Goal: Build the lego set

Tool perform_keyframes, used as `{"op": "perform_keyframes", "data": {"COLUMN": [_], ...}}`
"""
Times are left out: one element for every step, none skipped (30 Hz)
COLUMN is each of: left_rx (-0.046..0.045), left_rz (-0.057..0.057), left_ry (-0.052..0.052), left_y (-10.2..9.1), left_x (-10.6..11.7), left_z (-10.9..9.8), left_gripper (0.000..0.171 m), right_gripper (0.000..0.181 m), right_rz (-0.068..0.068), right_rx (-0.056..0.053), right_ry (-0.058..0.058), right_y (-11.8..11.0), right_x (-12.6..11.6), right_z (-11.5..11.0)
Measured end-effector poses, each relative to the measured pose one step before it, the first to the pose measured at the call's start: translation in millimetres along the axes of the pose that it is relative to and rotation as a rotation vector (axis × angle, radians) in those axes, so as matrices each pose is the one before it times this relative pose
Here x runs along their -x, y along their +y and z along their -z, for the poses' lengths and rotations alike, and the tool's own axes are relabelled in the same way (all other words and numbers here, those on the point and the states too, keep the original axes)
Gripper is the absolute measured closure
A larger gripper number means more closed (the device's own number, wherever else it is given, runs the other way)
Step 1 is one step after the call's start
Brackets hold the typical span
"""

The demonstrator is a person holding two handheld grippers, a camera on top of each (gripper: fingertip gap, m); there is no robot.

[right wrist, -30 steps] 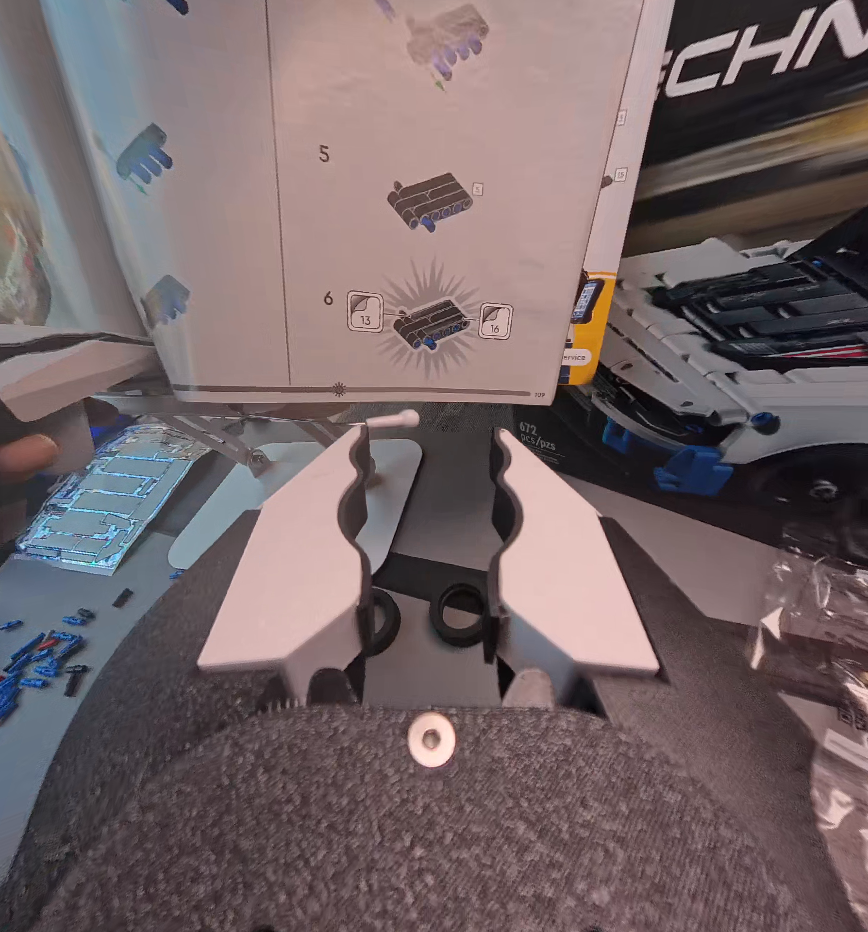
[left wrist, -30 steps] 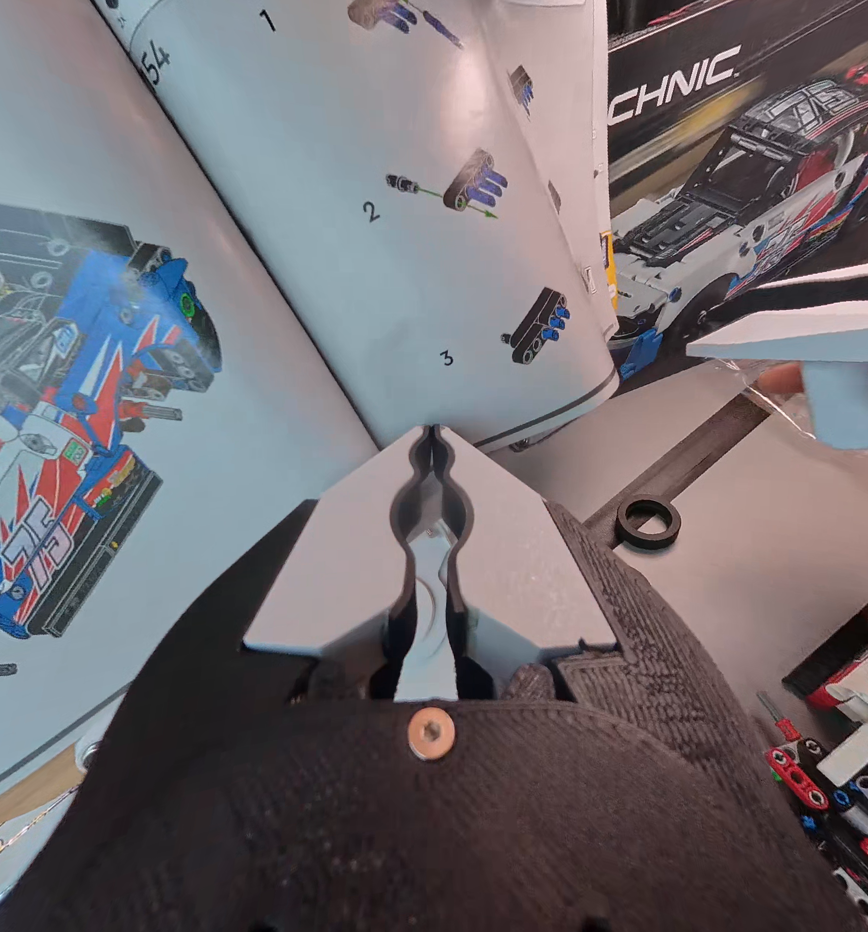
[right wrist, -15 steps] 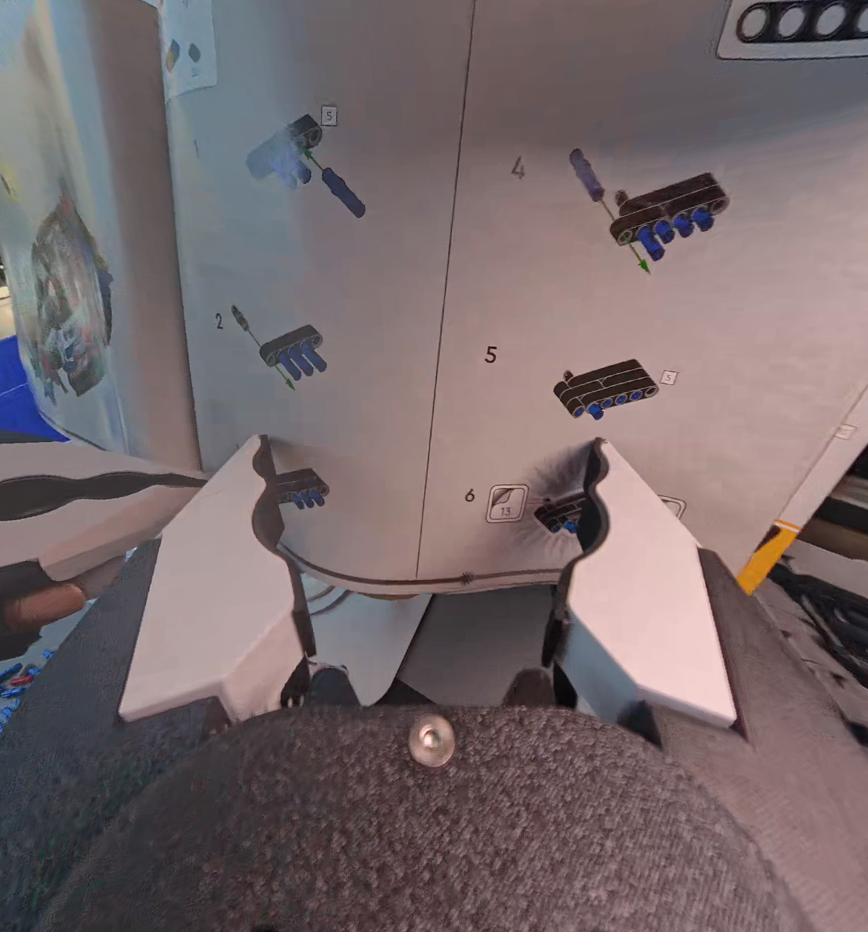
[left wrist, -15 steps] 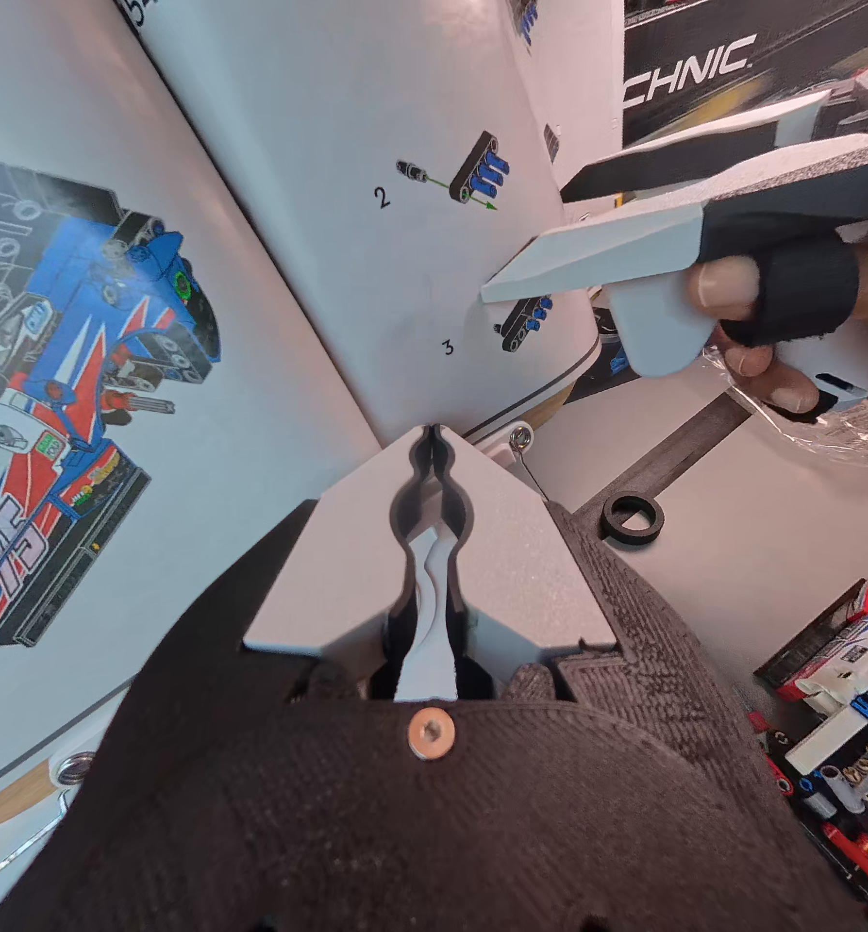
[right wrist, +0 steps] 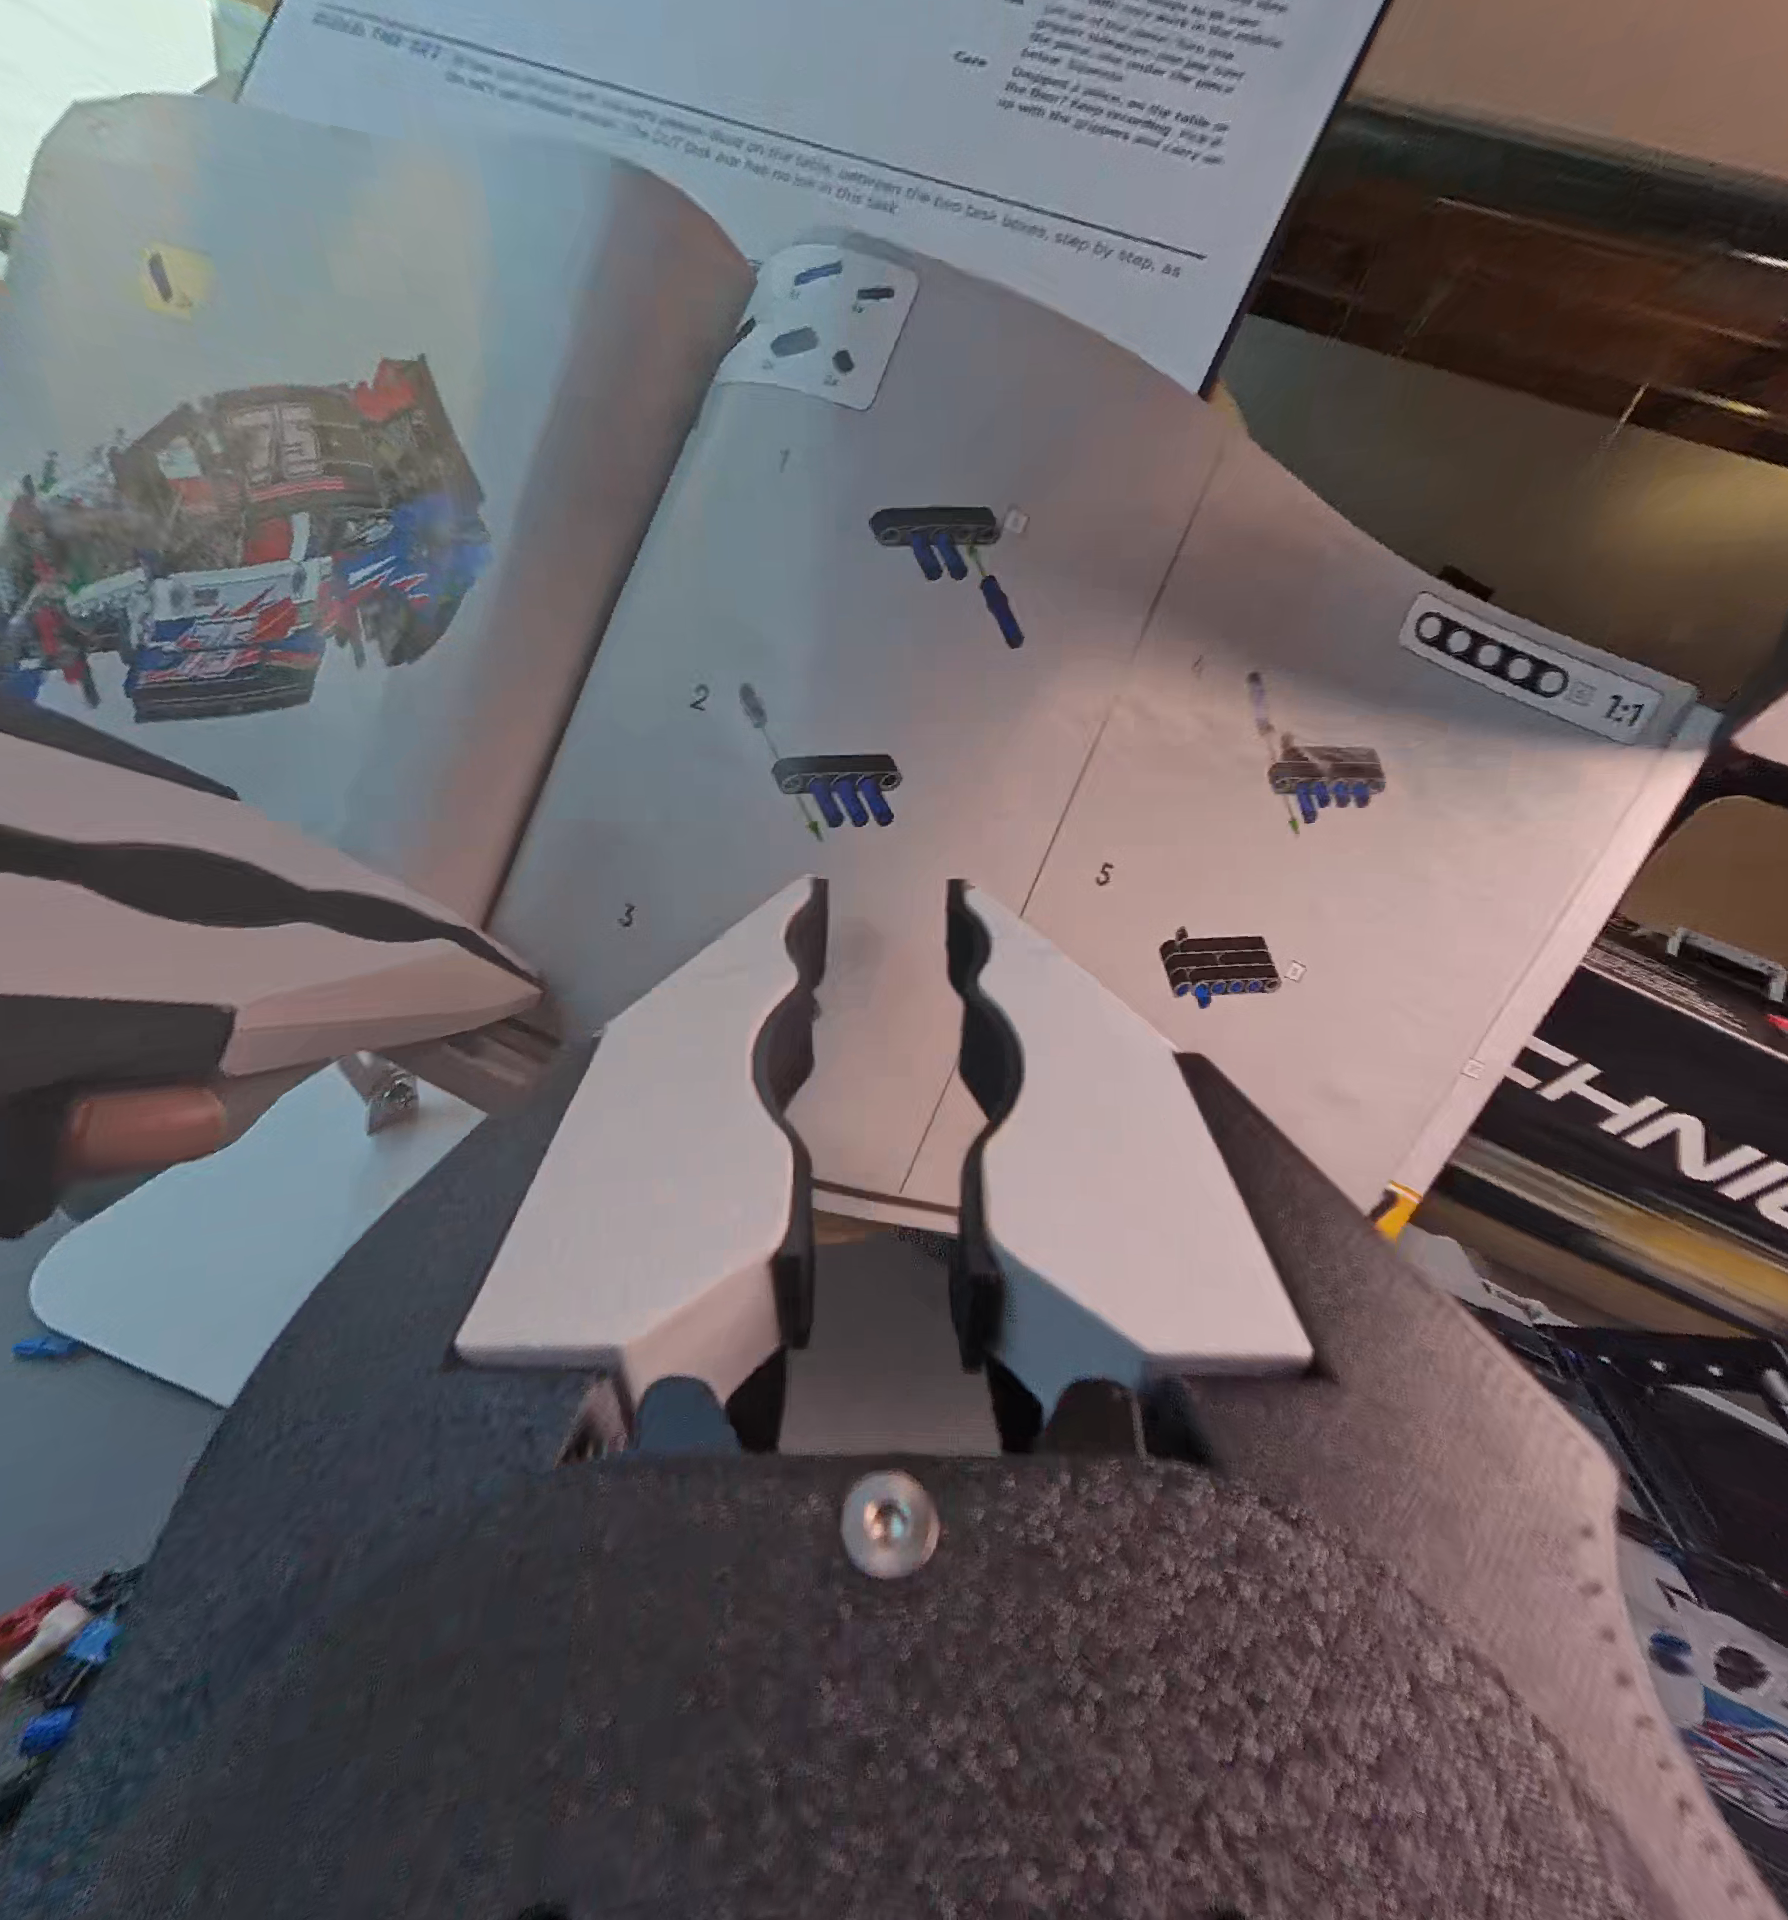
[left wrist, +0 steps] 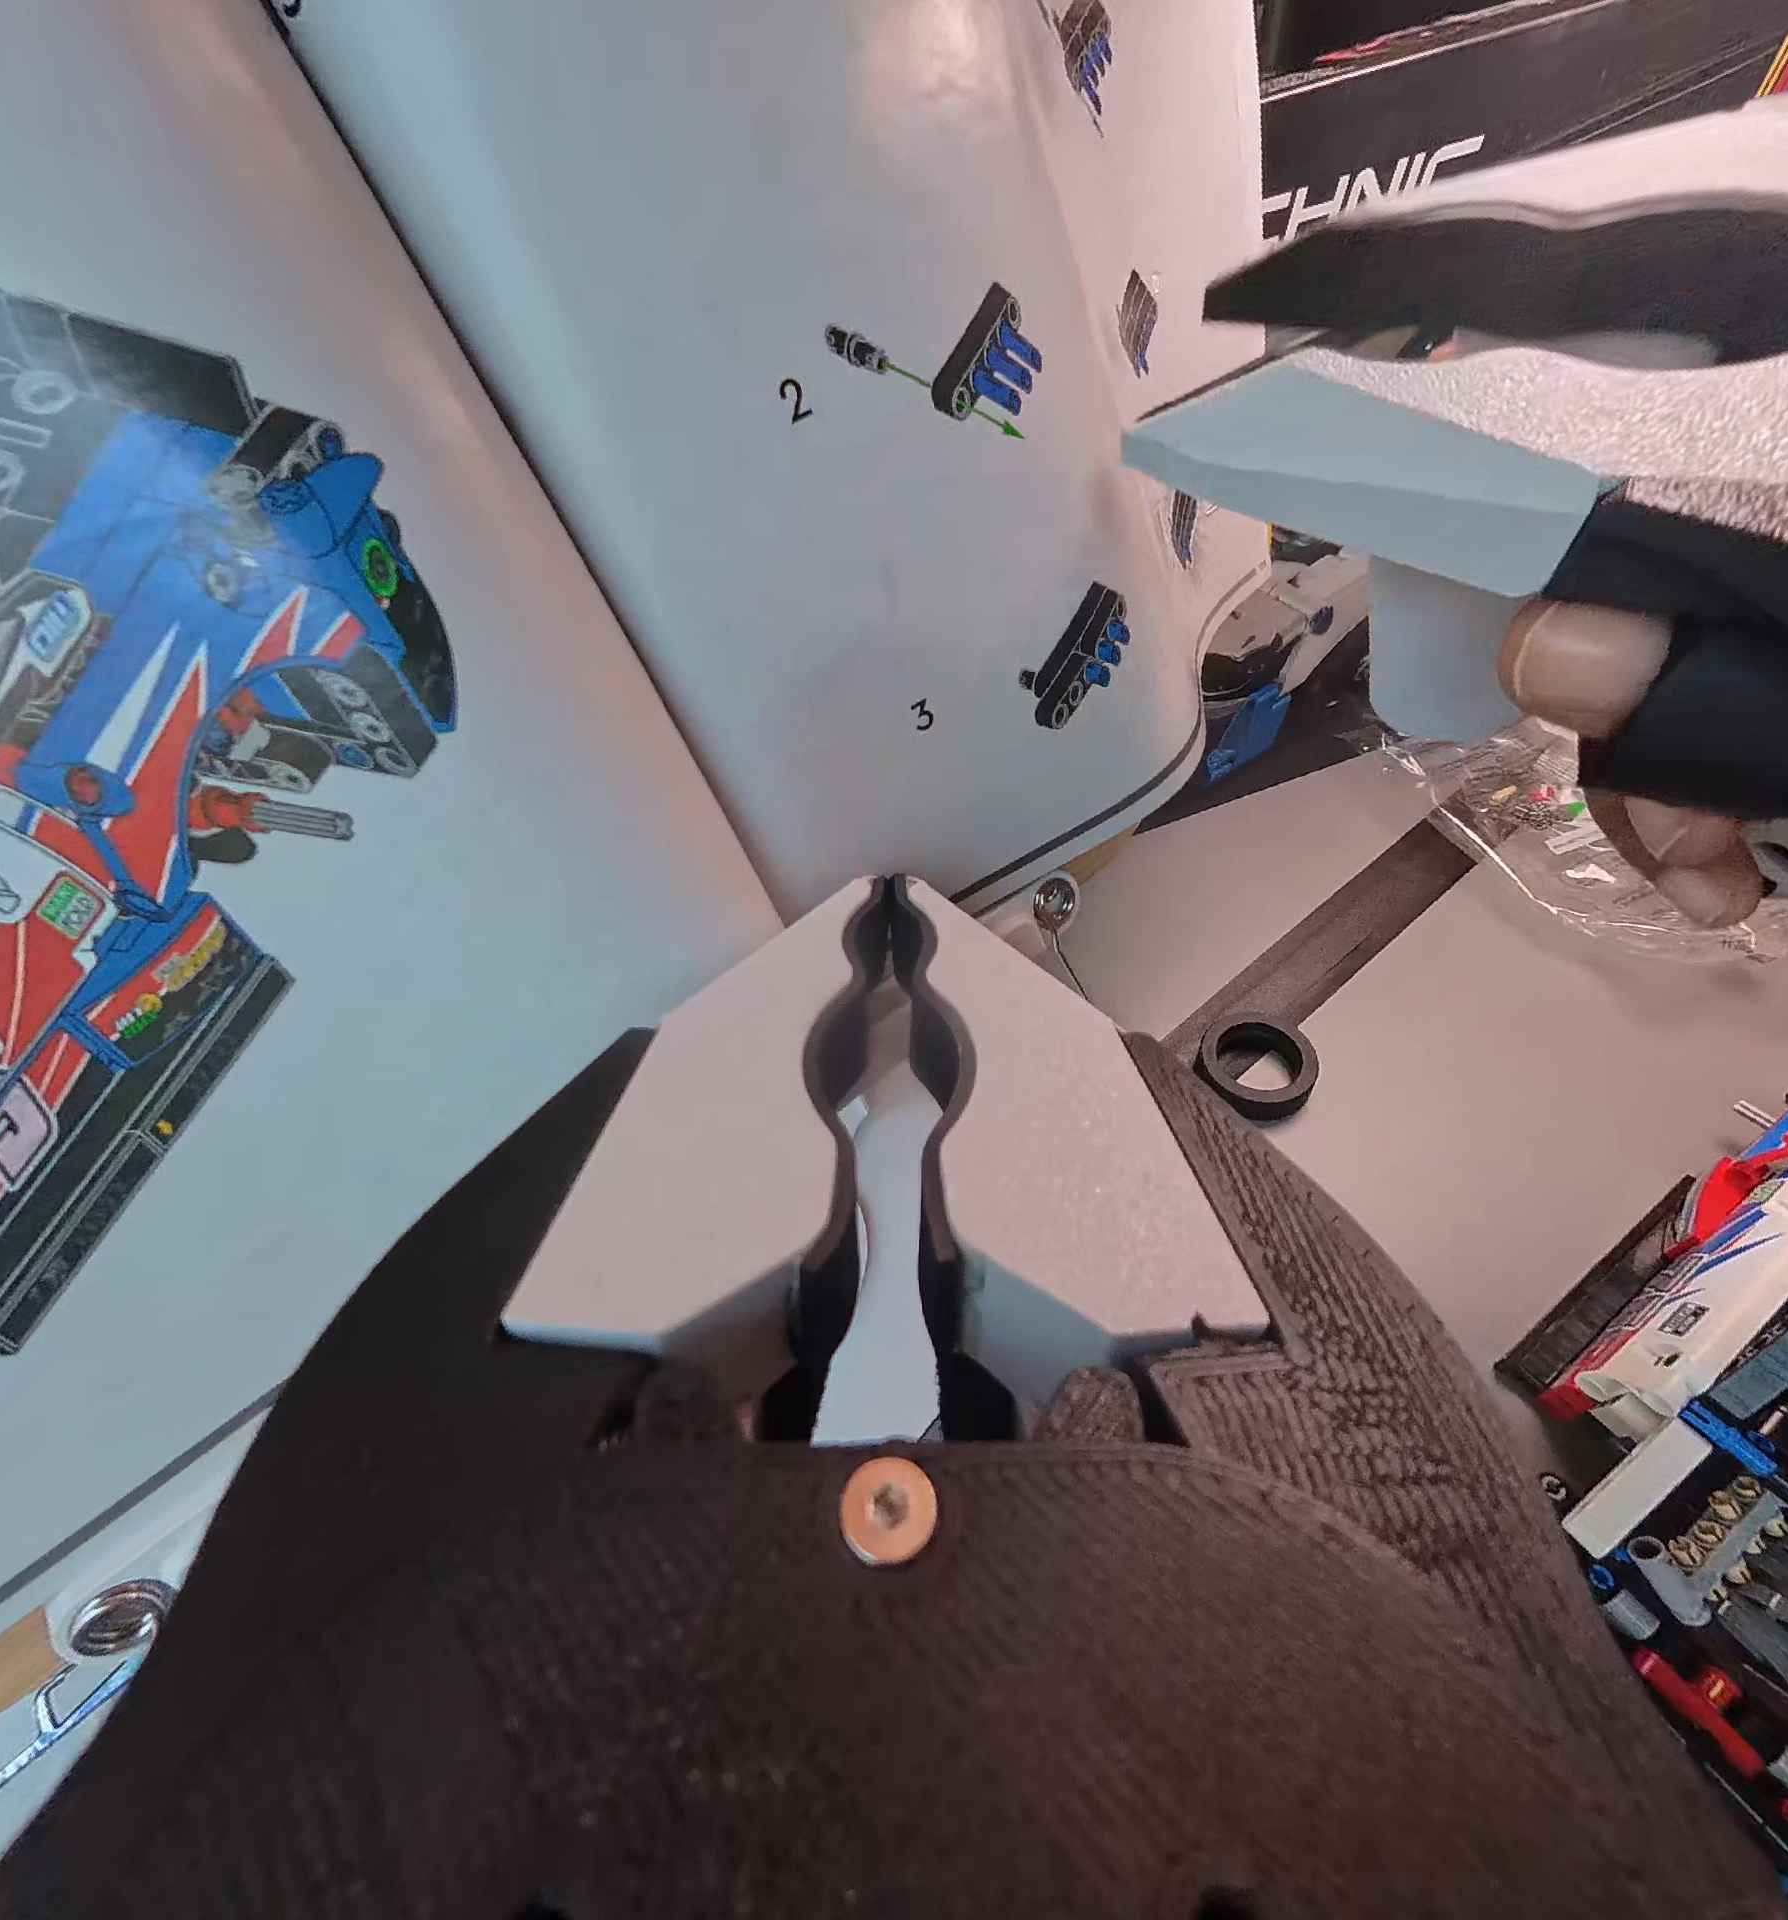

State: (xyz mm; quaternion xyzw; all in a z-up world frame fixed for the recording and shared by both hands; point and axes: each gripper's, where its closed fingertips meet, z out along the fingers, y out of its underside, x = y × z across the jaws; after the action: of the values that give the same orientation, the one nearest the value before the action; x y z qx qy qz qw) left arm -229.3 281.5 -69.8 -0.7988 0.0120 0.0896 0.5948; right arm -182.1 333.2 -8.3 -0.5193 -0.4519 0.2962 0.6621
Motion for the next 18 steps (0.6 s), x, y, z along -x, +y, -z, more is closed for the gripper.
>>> {"op": "perform_keyframes", "data": {"left_rx": [0.00001, 0.00049, 0.00014, 0.00000, -0.00047, -0.00096, 0.00064, 0.00144, 0.00049, -0.00219, -0.00249, -0.00119, 0.00074, -0.00050, -0.00063, 0.00021, -0.00028, -0.00027], "left_rz": [0.0001, 0.0002, -0.0003, -0.0005, 0.0006, -0.0004, -0.0009, 0.0001, -0.0013, -0.0036, -0.0043, -0.0020, 0.0014, 0.0031, 0.0018, 0.0016, 0.0025, 0.0030], "left_ry": [0.0011, 0.0007, -0.0006, -0.0006, -0.0004, -0.0004, 0.0001, 0.0014, 0.0020, 0.0017, 0.0015, -0.0004, -0.0009, 0.0004, 0.0017, 0.0019, 0.0010, 0.0039], "left_y": [0.01, 0.00, 0.01, 0.02, 0.00, -0.04, 0.13, 0.21, 0.14, -0.08, -0.05, -0.05, 0.03, -0.03, -0.13, -0.15, -0.15, -0.08], "left_x": [-0.02, -0.09, 0.01, -0.02, -0.01, 0.07, 0.16, 0.09, 0.07, -0.06, -0.19, 0.05, -0.08, -0.31, -0.46, -0.25, -0.07, -0.20], "left_z": [0.30, 0.16, 0.02, -0.21, -0.16, -0.09, 0.13, -0.03, -0.22, -0.43, -0.45, -0.32, -0.13, -0.25, -0.13, 0.06, 0.20, 0.26], "left_gripper": [0.171, 0.171, 0.171, 0.171, 0.171, 0.171, 0.171, 0.171, 0.171, 0.171, 0.171, 0.171, 0.171, 0.171, 0.171, 0.171, 0.171, 0.171], "right_gripper": [0.136, 0.108, 0.083, 0.068, 0.062, 0.062, 0.074, 0.087, 0.094, 0.097, 0.101, 0.109, 0.122, 0.145, 0.153, 0.150, 0.144, 0.141], "right_rz": [-0.0404, -0.0646, -0.0729, -0.0710, -0.0676, -0.0409, 0.0153, 0.0449, 0.0477, 0.0409, 0.0307, 0.0323, 0.0374, 0.0444, 0.0455, 0.0291, 0.0156, 0.0059], "right_rx": [-0.0067, 0.0155, 0.0402, 0.0545, 0.0527, 0.0394, 0.0152, -0.0107, -0.0108, -0.0109, -0.0124, -0.0170, -0.0163, -0.0125, -0.0165, -0.0081, -0.0037, -0.0098], "right_ry": [0.0289, 0.0064, -0.0173, -0.0346, -0.0642, -0.0670, -0.0133, 0.0126, 0.0296, 0.0393, 0.0279, 0.0186, 0.0180, 0.0320, 0.0297, 0.0179, 0.0069, 0.0023], "right_y": [-2.58, 0.47, 4.06, 6.64, 7.17, 6.12, 2.92, -1.81, -2.24, -1.92, -1.42, -1.96, -1.98, -1.33, -1.48, -0.33, 0.35, -0.31], "right_x": [-10.58, -9.76, -6.99, -3.48, 3.23, 7.29, 3.28, 3.48, 3.16, 1.22, 0.91, 1.26, 1.74, -0.08, -0.15, 0.69, 1.19, 1.15], "right_z": [-2.17, -5.06, -7.47, -8.33, -8.55, -7.22, -3.37, 0.46, 2.07, 2.63, 3.25, 4.71, 4.98, 5.01, 4.22, 3.24, 3.16, 3.61]}}
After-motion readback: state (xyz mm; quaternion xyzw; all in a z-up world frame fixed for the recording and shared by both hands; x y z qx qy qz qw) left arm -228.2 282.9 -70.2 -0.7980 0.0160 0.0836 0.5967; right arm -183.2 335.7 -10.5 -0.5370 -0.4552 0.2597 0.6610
